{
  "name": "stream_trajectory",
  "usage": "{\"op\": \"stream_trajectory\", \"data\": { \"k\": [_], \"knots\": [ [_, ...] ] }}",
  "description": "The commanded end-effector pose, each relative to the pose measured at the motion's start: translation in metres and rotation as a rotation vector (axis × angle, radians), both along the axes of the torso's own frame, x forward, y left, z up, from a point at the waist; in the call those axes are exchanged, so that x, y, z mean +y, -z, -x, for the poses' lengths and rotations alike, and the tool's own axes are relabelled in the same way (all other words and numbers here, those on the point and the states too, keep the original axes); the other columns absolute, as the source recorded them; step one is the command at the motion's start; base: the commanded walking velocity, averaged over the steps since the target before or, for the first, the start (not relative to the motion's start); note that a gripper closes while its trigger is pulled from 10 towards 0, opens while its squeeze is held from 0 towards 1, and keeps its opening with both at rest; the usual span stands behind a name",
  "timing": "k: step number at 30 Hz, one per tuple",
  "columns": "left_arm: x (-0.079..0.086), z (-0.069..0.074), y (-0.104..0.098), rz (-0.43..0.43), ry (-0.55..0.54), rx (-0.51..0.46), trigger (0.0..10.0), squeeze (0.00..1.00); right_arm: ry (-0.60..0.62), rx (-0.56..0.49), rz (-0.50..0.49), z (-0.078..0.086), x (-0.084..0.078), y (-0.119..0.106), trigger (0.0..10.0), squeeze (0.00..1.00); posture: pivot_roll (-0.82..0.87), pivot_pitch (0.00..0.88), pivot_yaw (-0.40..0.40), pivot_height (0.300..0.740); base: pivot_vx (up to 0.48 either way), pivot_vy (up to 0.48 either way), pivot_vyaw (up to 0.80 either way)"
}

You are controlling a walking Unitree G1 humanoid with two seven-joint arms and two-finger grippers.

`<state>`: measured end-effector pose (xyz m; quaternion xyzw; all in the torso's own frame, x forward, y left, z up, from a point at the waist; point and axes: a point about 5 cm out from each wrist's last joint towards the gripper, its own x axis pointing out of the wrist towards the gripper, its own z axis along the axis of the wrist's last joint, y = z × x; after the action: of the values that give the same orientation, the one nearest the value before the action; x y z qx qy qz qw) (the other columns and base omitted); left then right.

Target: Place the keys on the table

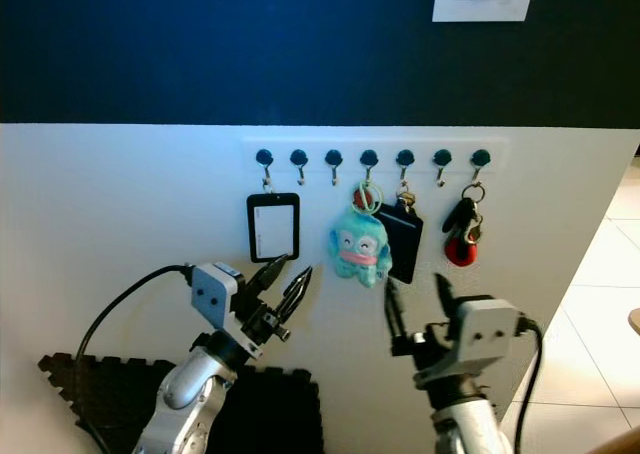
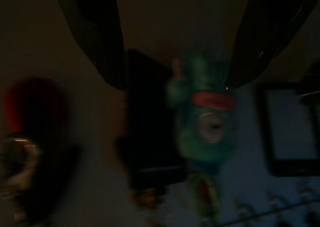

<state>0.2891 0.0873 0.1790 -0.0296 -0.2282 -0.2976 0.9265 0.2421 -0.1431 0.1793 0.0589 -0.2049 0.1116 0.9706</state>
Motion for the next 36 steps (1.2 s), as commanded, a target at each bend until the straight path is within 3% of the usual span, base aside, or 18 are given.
{"op": "stream_trajectory", "data": {
  "k": [1,9,23,29,32,36],
  "knots": [
    [0.000,0.002,0.006,-0.018,0.002,0.013,10.0,0.00,-0.024,-0.008,0.014,0.000,0.003,0.001,10.0,0.00,0.00,0.054,0.022,0.740,0.000,0.000,0.00],
    [0.001,0.006,0.008,-0.028,0.004,0.009,10.0,0.00,-0.094,-0.039,0.042,-0.004,0.016,-0.002,10.0,0.00,0.01,0.039,0.011,0.740,0.000,0.000,0.00],
    [-0.001,0.015,0.013,-0.039,0.025,0.010,10.0,0.00,-0.146,-0.030,0.068,0.004,0.027,0.006,10.0,0.00,0.02,0.043,0.008,0.740,0.000,0.000,0.00],
    [-0.002,0.017,0.015,-0.037,0.026,0.016,10.0,0.00,-0.118,-0.022,0.065,0.003,0.023,0.009,10.0,0.00,0.02,0.053,0.007,0.740,0.000,0.000,0.00],
    [0.000,0.015,0.016,-0.046,0.007,0.023,10.0,0.00,-0.041,0.003,0.030,-0.005,0.009,0.011,10.0,0.00,0.02,0.058,0.007,0.740,0.000,0.000,0.00],
    [0.003,0.012,0.016,-0.050,-0.026,0.023,10.0,0.00,-0.013,0.004,0.027,-0.009,0.003,0.011,10.0,0.00,0.02,0.059,0.009,0.740,0.000,0.000,0.00]
  ]
}}
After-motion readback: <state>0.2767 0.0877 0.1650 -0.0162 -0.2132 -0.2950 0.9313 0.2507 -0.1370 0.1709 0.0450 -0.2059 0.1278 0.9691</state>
